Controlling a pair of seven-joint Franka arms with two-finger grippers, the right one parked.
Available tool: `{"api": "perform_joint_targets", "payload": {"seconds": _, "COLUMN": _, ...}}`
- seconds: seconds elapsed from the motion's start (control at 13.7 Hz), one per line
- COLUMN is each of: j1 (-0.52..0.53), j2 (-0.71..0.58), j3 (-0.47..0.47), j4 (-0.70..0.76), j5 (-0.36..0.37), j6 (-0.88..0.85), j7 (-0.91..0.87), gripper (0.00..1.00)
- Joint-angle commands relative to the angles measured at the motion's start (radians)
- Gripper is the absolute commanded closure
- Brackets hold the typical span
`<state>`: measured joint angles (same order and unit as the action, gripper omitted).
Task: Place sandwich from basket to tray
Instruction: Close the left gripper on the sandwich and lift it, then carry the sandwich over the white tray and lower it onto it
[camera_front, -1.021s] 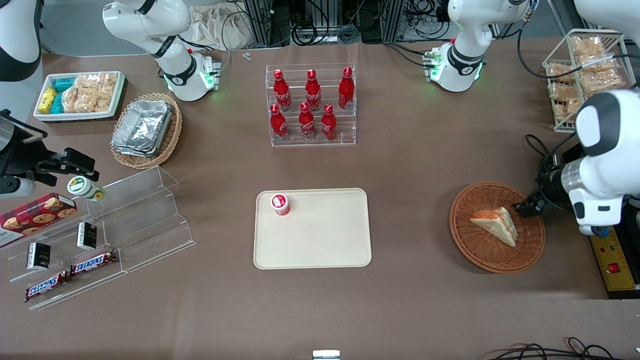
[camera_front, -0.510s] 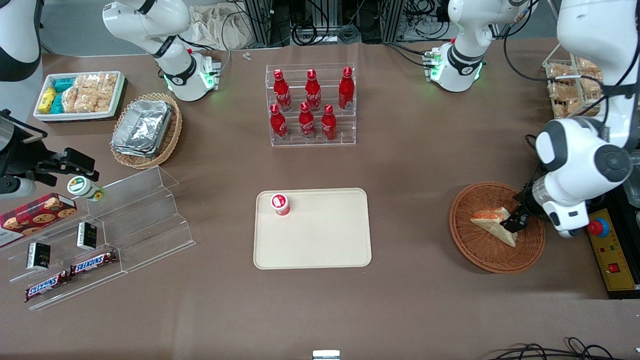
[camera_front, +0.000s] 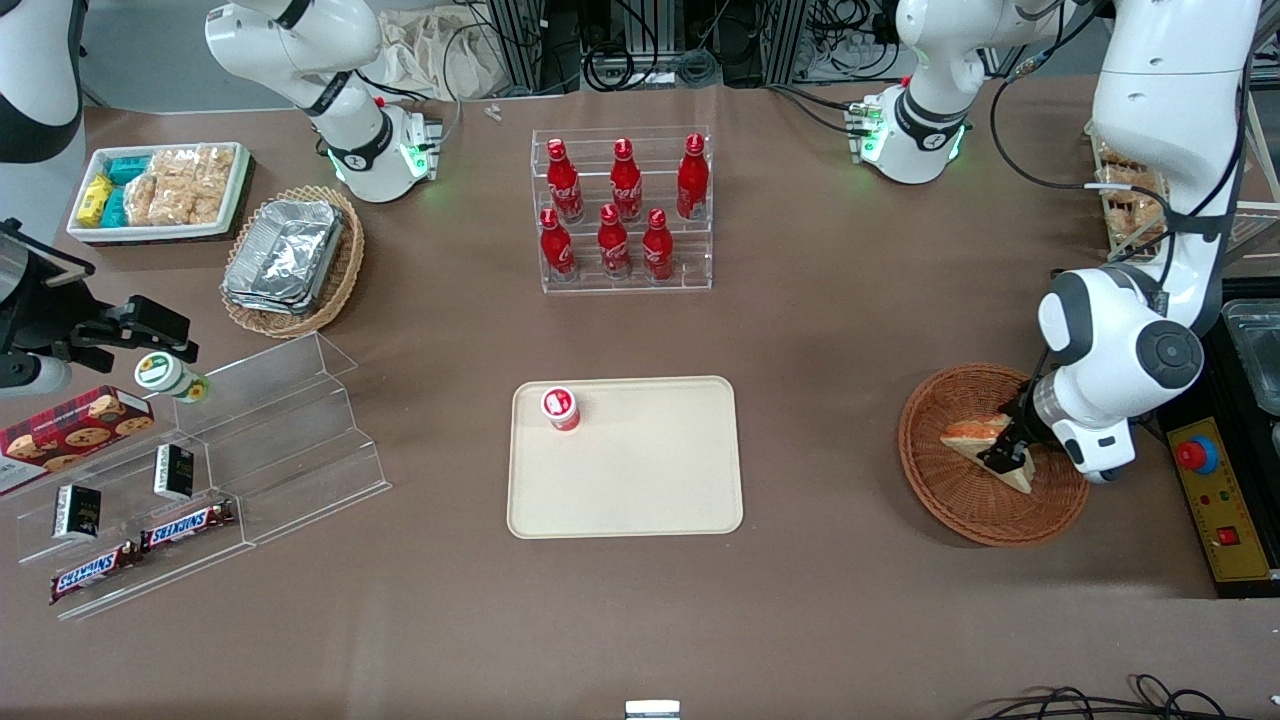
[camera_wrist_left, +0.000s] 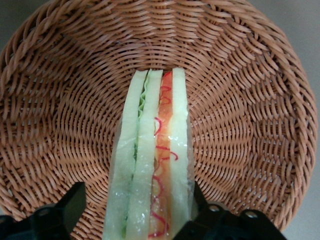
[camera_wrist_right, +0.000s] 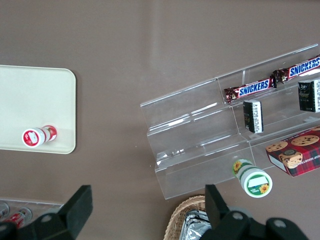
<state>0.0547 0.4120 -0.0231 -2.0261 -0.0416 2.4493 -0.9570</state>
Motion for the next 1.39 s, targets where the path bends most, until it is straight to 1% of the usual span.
{"api": "perform_joint_targets", "payload": {"seconds": 0.0, "j1": -0.001, "j2": -0.007, "j3": -0.001, "j4": -0.016, "j5": 0.003, "j6": 0.042, "j7": -0.02, "gripper": 1.0}}
{"api": "perform_joint_targets", "payload": {"seconds": 0.07, "j1": -0.001, "j2": -0.022, "j3": -0.001, "j4": -0.016, "j5": 0.011, "j6": 0.03, "j7": -0.002, "gripper": 1.0}}
{"api": "perform_joint_targets", "payload": {"seconds": 0.15, "j1": -0.004, "j2": -0.063, "j3": -0.003, "j4": -0.014, "j5": 0.015, "j6": -0.007, "j7": 0.033, "gripper": 1.0}}
{"api": "perform_joint_targets", "payload": {"seconds": 0.22, "j1": -0.013, "j2": -0.115, "j3": -0.008, "j4": -0.005, "j5": 0.019, "j6": -0.107, "j7": 0.082, "gripper": 1.0}}
{"api": "perform_joint_targets", "payload": {"seconds": 0.36, "j1": -0.016, "j2": -0.186, "j3": -0.014, "j4": 0.085, "j5": 0.02, "j6": -0.369, "j7": 0.22, "gripper": 1.0}}
{"api": "perform_joint_targets", "payload": {"seconds": 0.51, "j1": -0.016, "j2": -0.205, "j3": -0.047, "j4": 0.197, "j5": 0.016, "j6": -0.572, "j7": 0.363, "gripper": 1.0}}
{"api": "perform_joint_targets", "payload": {"seconds": 0.58, "j1": -0.016, "j2": -0.208, "j3": -0.076, "j4": 0.237, "j5": 0.014, "j6": -0.628, "j7": 0.406, "gripper": 1.0}}
{"api": "perform_joint_targets", "payload": {"seconds": 0.66, "j1": -0.016, "j2": -0.213, "j3": -0.124, "j4": 0.26, "j5": 0.023, "j6": -0.651, "j7": 0.452, "gripper": 1.0}}
{"api": "perform_joint_targets", "payload": {"seconds": 0.73, "j1": -0.016, "j2": -0.217, "j3": -0.173, "j4": 0.273, "j5": 0.051, "j6": -0.647, "j7": 0.484, "gripper": 1.0}}
{"api": "perform_joint_targets", "payload": {"seconds": 0.88, "j1": -0.016, "j2": -0.203, "j3": -0.26, "j4": 0.308, "j5": 0.048, "j6": -0.636, "j7": 0.501, "gripper": 1.0}}
{"api": "perform_joint_targets", "payload": {"seconds": 0.95, "j1": -0.016, "j2": -0.194, "j3": -0.318, "j4": 0.313, "j5": 0.046, "j6": -0.633, "j7": 0.501, "gripper": 1.0}}
{"api": "perform_joint_targets", "payload": {"seconds": 1.09, "j1": -0.024, "j2": -0.153, "j3": -0.424, "j4": 0.317, "j5": 0.051, "j6": -0.558, "j7": 0.492, "gripper": 1.0}}
{"api": "perform_joint_targets", "payload": {"seconds": 1.17, "j1": -0.047, "j2": -0.125, "j3": -0.448, "j4": 0.317, "j5": 0.061, "j6": -0.506, "j7": 0.489, "gripper": 1.0}}
{"api": "perform_joint_targets", "payload": {"seconds": 1.24, "j1": -0.09, "j2": -0.093, "j3": -0.451, "j4": 0.319, "j5": 0.069, "j6": -0.457, "j7": 0.488, "gripper": 1.0}}
{"api": "perform_joint_targets", "payload": {"seconds": 1.31, "j1": -0.131, "j2": -0.06, "j3": -0.449, "j4": 0.319, "j5": 0.092, "j6": -0.416, "j7": 0.488, "gripper": 1.0}}
